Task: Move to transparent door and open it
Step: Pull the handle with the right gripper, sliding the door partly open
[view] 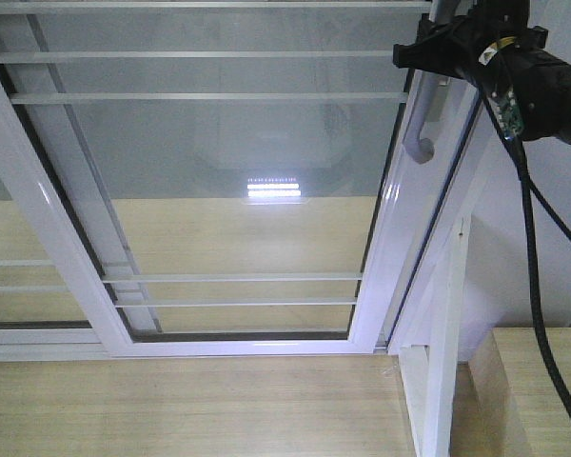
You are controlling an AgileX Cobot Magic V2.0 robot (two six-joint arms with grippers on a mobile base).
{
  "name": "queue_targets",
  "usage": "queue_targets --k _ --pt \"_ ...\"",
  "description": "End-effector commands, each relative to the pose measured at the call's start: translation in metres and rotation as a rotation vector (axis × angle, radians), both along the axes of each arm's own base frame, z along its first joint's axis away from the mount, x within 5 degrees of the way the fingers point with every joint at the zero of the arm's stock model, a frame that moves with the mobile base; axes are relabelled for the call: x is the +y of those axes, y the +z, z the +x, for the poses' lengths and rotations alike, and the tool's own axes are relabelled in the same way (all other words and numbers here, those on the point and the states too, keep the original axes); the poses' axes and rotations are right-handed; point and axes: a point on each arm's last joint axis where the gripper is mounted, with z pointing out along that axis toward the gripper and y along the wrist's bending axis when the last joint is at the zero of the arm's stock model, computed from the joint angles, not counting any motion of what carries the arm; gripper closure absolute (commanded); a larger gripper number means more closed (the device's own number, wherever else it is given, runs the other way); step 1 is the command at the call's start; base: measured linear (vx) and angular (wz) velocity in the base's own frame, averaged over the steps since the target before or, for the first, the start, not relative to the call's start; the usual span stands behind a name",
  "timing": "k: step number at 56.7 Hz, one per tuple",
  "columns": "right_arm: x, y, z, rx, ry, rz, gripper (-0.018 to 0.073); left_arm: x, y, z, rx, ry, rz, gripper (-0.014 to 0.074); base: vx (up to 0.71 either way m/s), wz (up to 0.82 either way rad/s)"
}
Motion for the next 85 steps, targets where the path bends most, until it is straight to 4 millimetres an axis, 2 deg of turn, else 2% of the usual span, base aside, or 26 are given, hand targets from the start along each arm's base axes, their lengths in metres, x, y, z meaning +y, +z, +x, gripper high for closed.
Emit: queue_targets --k 1,22,33,41,54,60,65,73,80,85 --pt "0.026 0.060 -0.022 -0.226 0.087 0.009 0.0568 0.000 0.018 -0.004 -0.105 -0.005 -0.006 0.0118 0.00 0.00" --pt "0.060 0.060 -0.033 -0.225 0.177 0.013 0.0568 0.000 0.017 -0.004 -0.092 -0.005 -0.007 0.0118 0.00 0.00" --pt "0.057 0.065 -0.039 -0.198 0.178 -0.007 0.0568 0.000 0.017 -0.004 -0.091 -0.006 -0.013 0.0118 0.00 0.00" --pt "0.051 0.085 -0.054 -0.208 0.185 -0.077 0.0568 -0.001 0.016 -0.003 -0.081 -0.006 -0.013 0.0118 0.00 0.00" --pt "0.034 0.127 -0.096 -0.192 0.184 -0.092 0.0568 -0.002 -0.001 0.020 0.044 -0.017 0.058 0.0118 0.00 0.00" --pt "0.024 0.142 -0.124 -0.238 0.181 -0.084 0.0567 -0.006 -0.008 0.037 0.065 -0.042 0.052 0.0118 0.00 0.00" --pt "0.014 0.139 -0.148 -0.283 0.178 -0.072 0.0565 -0.009 -0.013 0.050 0.062 -0.063 0.029 0.0118 0.00 0.00" --pt "-0.002 0.119 -0.190 -0.285 0.179 -0.071 0.0565 -0.019 -0.022 0.075 0.047 -0.109 -0.004 0.0118 0.00 0.00" --pt "-0.015 0.102 -0.224 -0.290 0.179 -0.073 0.0565 -0.040 -0.039 0.099 0.073 -0.177 -0.030 0.0118 0.00 0.00" --pt "-0.021 0.099 -0.241 -0.320 0.178 -0.094 0.0565 -0.059 -0.053 0.114 0.088 -0.210 -0.046 0.0118 0.00 0.00"
